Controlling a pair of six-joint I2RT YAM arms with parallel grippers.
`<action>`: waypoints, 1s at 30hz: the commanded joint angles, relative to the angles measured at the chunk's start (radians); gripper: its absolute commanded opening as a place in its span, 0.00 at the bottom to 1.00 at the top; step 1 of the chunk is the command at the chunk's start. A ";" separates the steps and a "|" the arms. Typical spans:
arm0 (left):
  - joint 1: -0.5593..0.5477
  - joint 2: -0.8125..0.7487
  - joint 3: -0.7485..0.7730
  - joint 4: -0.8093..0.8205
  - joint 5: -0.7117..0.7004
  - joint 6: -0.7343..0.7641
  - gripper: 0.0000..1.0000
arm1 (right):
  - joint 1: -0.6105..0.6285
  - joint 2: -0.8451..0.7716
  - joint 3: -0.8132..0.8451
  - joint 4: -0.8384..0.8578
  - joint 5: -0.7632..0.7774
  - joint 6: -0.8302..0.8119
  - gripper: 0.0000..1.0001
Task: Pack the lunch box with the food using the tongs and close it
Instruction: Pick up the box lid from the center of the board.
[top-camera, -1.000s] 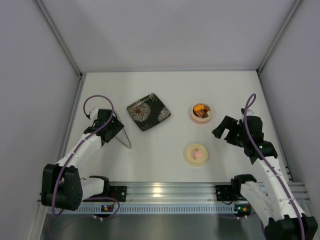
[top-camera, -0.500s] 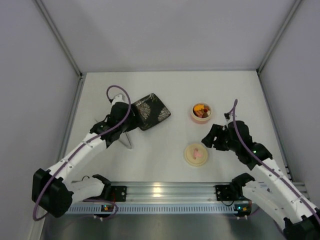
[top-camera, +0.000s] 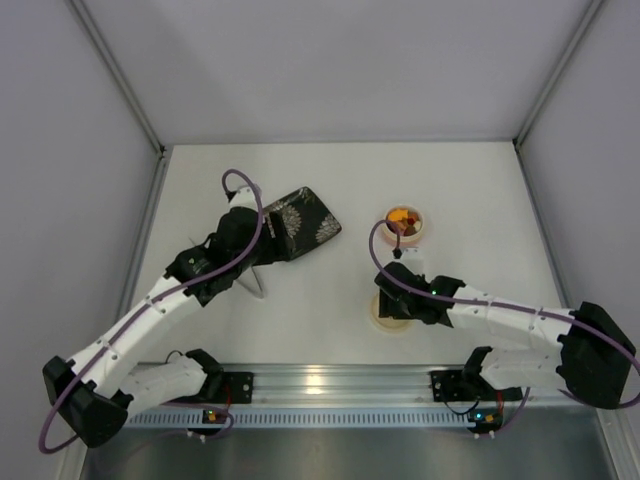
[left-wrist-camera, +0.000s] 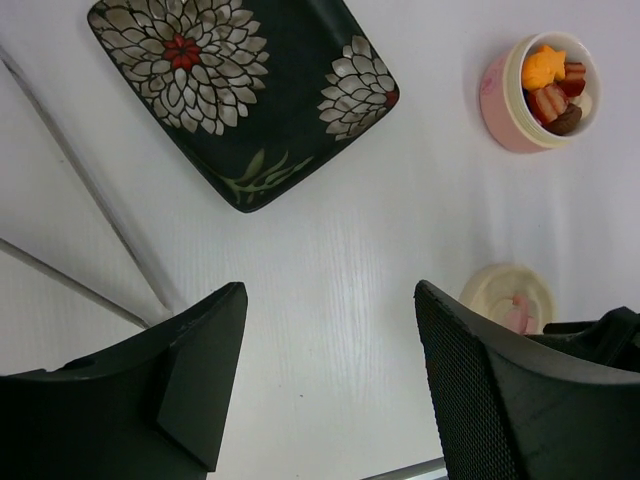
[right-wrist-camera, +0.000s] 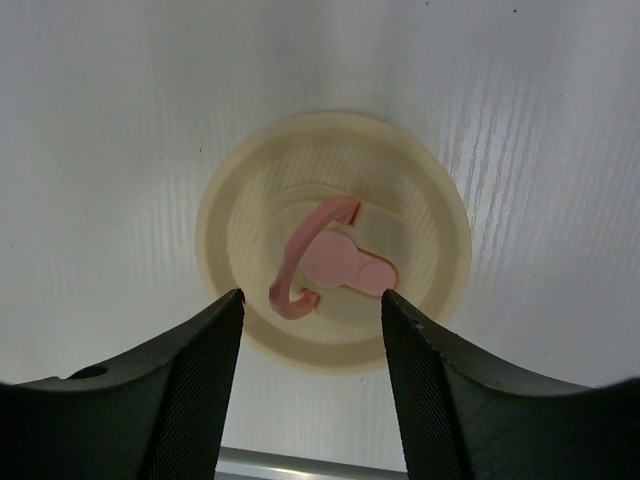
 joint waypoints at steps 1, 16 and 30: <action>-0.004 -0.044 0.032 -0.041 -0.042 0.068 0.73 | 0.027 0.033 0.064 0.060 0.122 0.060 0.55; -0.004 -0.110 -0.077 -0.021 -0.030 0.119 0.74 | 0.030 0.116 0.099 0.038 0.156 0.040 0.37; -0.004 -0.174 -0.075 -0.118 -0.039 0.208 0.75 | 0.030 0.095 0.076 0.008 0.148 0.046 0.00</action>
